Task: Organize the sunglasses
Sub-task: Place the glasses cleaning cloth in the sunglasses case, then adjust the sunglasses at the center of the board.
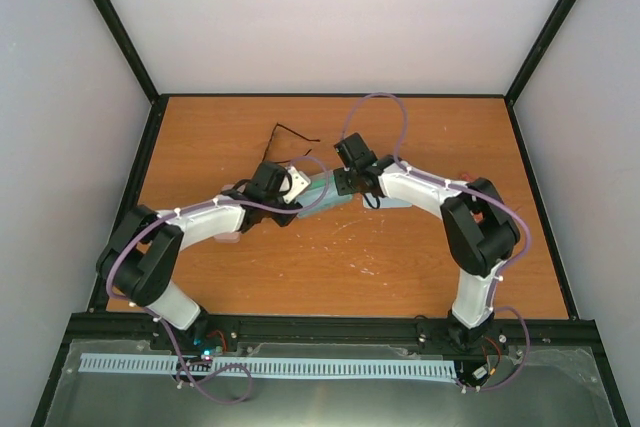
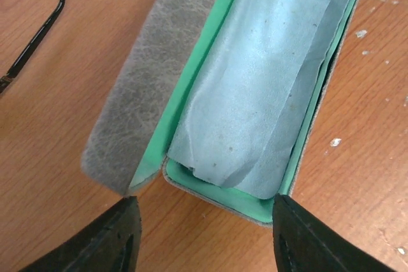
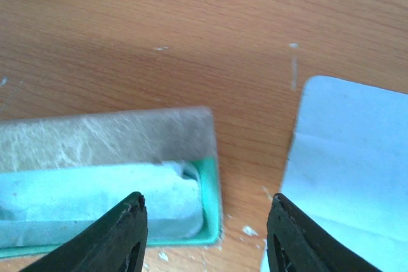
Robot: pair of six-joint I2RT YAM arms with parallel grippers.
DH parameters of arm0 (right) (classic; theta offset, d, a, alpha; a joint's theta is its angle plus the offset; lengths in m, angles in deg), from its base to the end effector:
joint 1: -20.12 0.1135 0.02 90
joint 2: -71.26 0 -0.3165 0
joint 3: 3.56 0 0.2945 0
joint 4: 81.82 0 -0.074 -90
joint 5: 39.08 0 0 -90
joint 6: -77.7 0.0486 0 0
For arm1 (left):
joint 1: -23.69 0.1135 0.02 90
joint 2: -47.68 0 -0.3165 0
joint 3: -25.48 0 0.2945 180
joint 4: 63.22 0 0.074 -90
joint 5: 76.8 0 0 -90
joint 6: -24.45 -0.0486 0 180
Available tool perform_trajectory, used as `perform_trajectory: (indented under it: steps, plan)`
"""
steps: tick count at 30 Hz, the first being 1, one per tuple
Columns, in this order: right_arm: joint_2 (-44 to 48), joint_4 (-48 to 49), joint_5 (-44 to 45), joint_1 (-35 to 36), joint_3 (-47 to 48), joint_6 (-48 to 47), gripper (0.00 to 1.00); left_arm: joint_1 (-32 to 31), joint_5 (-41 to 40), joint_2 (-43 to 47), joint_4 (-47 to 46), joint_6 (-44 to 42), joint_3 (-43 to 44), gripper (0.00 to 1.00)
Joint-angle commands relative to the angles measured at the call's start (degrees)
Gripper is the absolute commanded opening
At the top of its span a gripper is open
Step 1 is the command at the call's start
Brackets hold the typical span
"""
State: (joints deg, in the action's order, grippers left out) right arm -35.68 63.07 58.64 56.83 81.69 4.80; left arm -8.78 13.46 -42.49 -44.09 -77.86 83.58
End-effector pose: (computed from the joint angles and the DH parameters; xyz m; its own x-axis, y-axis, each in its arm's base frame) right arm 0.3669 0.2654 0.2052 -0.7980 -0.2316 -0.5564 -0.3126 0.9484 0.0536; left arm 0.2929 -0.1866 0.1781 -0.5274 0.5883 -0.6130 0.6670 0.7336 0.1301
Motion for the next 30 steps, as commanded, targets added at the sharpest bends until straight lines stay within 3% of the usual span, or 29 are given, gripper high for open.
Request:
perform_trajectory:
  steps: [1, 4, 6, 7, 10, 12, 14, 18, 24, 30]
  plan:
    - [7.18, -0.71, 4.63, 0.35, -3.41, 3.34, 0.52, -0.49, -1.34, 4.91, 1.40, 0.89, -0.80, 0.61]
    - [13.70, -2.94, 7.35, -0.87, -6.22, 4.98, 0.52, -0.48, -1.31, 9.68, 4.83, 1.15, -1.63, 0.75]
    - [18.27, -5.73, 7.36, -3.62, -7.72, 6.33, 0.52, -0.47, -0.82, 12.72, 6.73, 1.36, -1.86, 0.93]
    - [20.56, -6.91, 7.13, -5.57, -8.37, 7.03, 0.52, -0.49, -0.63, 14.04, 7.70, 1.59, -1.83, 0.94]
    - [25.88, -11.77, 7.19, -12.38, -9.21, 7.67, 0.51, -0.32, -0.65, 16.07, 10.90, 2.34, -1.02, 0.94]
    - [27.29, -16.44, 7.98, -17.14, -7.93, 7.18, 0.43, -0.03, -0.58, 16.39, 12.53, 2.21, -0.46, 0.94]
    - [26.68, -21.53, 8.76, -21.52, -6.25, 6.99, 0.31, 0.73, 0.09, 16.95, 12.68, 1.32, -0.30, 0.94]
    - [22.30, -28.69, 7.89, -27.43, -4.79, 8.62, 0.28, 2.94, 0.89, 16.44, 11.62, -0.91, 0.18, 0.94]
    - [19.83, -29.42, 4.17, -34.53, -6.50, 12.75, 0.22, 6.46, 2.08, 12.60, 10.64, -2.62, 2.36, 0.93]
    - [18.45, -29.58, 2.41, -42.62, -8.90, 12.68, 0.08, 8.95, 2.79, 10.72, 9.77, -4.06, 2.80, 0.92]
